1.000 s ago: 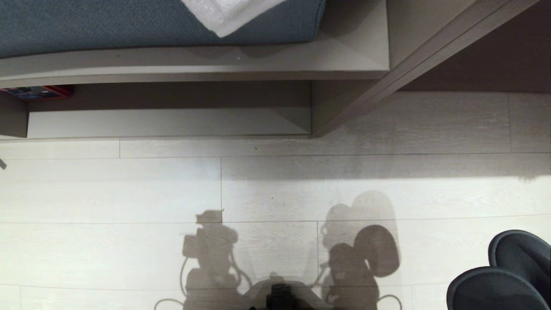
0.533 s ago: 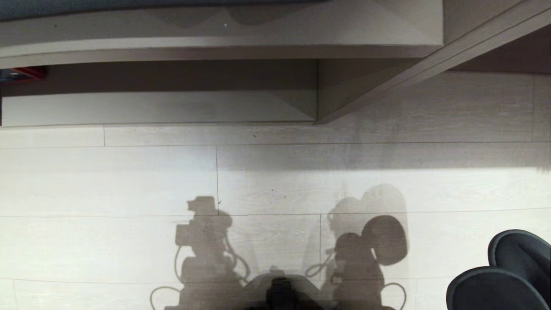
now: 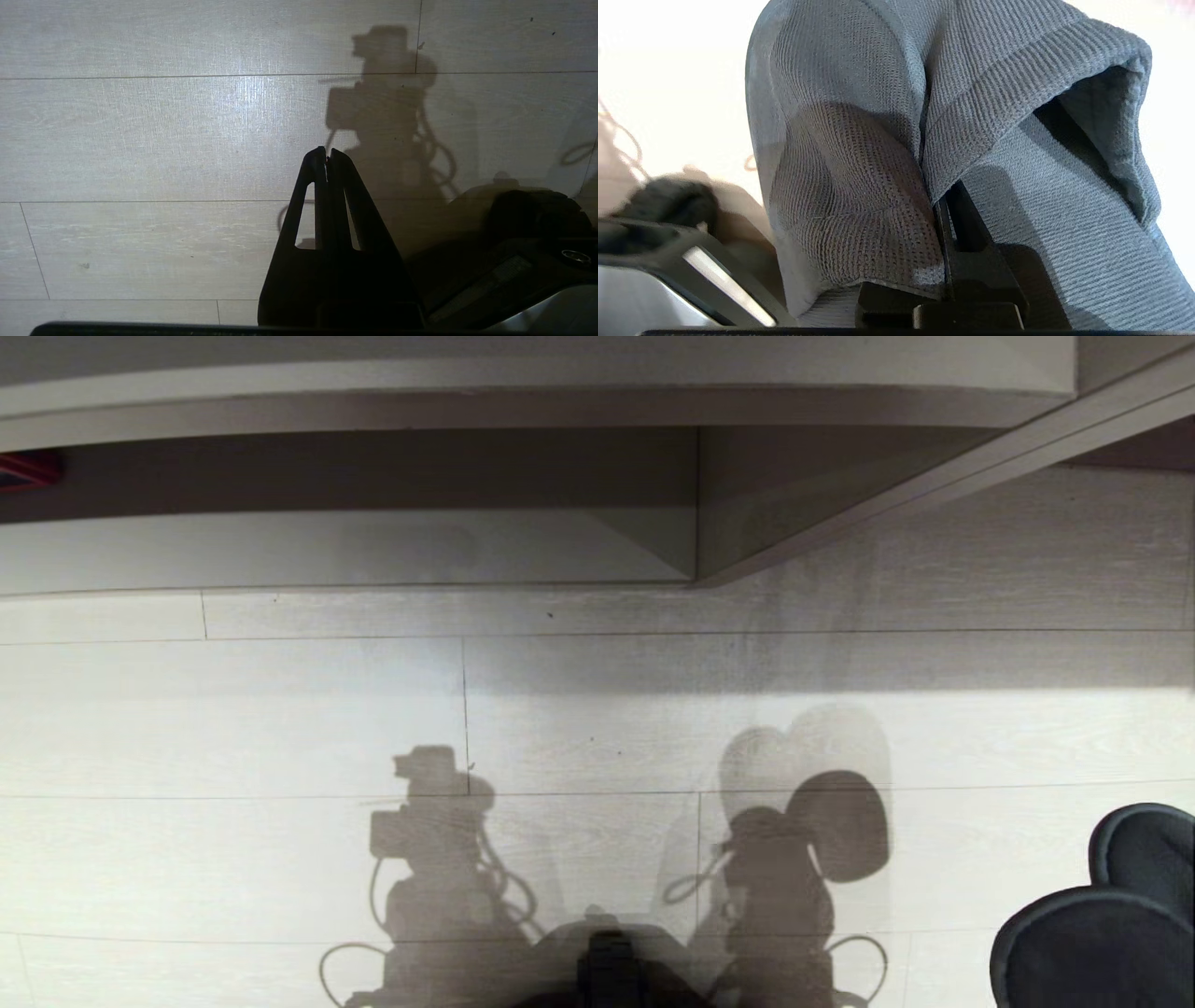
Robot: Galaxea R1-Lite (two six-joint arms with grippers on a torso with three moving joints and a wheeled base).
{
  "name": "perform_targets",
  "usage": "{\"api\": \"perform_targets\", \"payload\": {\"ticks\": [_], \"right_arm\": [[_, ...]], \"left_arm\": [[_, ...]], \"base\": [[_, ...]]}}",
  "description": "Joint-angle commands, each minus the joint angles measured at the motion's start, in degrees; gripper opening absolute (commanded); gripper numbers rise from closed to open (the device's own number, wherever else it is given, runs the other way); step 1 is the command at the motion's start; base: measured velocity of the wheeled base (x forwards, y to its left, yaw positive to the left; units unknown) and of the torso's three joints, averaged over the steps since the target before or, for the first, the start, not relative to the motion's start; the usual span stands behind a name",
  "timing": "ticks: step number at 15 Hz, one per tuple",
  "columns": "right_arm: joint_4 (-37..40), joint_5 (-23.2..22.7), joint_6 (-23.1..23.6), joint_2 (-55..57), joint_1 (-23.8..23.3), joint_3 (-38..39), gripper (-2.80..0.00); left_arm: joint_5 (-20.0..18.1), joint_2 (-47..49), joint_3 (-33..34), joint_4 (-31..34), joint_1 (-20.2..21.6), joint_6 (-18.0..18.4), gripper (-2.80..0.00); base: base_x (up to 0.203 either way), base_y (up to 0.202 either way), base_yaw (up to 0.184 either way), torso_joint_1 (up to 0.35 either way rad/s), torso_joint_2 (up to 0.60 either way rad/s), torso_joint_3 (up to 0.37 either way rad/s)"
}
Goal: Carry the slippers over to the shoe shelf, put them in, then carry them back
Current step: Place the slippers on the floor
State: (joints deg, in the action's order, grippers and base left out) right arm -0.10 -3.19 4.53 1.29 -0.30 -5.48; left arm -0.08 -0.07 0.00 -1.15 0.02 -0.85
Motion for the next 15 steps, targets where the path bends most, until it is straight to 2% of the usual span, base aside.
{"api": "perform_targets", "payload": {"ticks": [1,4,6,9,12,15], "right_arm": [[0.11,-0.9,0.17,6.35,-0.03,-4.88,-2.8],[-3.03,-2.54,1.21,19.91,-0.02,-9.25,-2.8],[-9.69,-3.14,2.18,31.31,-0.02,-10.36,-2.8],[-25.86,-3.5,2.47,49.59,-0.04,-12.42,-2.8],[-40.83,-3.03,0.59,64.43,0.01,-17.02,-2.8],[-56.63,2.92,-1.99,75.14,0.78,-21.39,-2.8]], "left_arm": [[0.0,0.07,0.44,0.0,0.0,-0.03,-2.8],[0.0,0.07,0.44,0.0,-0.02,-0.03,-2.8],[0.0,0.07,0.44,0.0,0.01,0.06,-2.8],[0.0,0.07,0.44,0.09,0.06,0.33,-2.8],[0.0,0.07,0.44,0.09,0.06,0.59,-2.8],[0.0,0.07,0.44,0.09,0.03,0.57,-2.8]], "base": [[0.0,0.0,0.0,0.0,0.0,0.0],[0.0,0.0,0.0,0.0,0.0,0.0],[0.0,0.0,0.0,0.0,0.0,0.0],[0.0,0.0,0.0,0.0,0.0,0.0],[0.0,0.0,0.0,0.0,0.0,0.0],[0.0,0.0,0.0,0.0,0.0,0.0]]}}
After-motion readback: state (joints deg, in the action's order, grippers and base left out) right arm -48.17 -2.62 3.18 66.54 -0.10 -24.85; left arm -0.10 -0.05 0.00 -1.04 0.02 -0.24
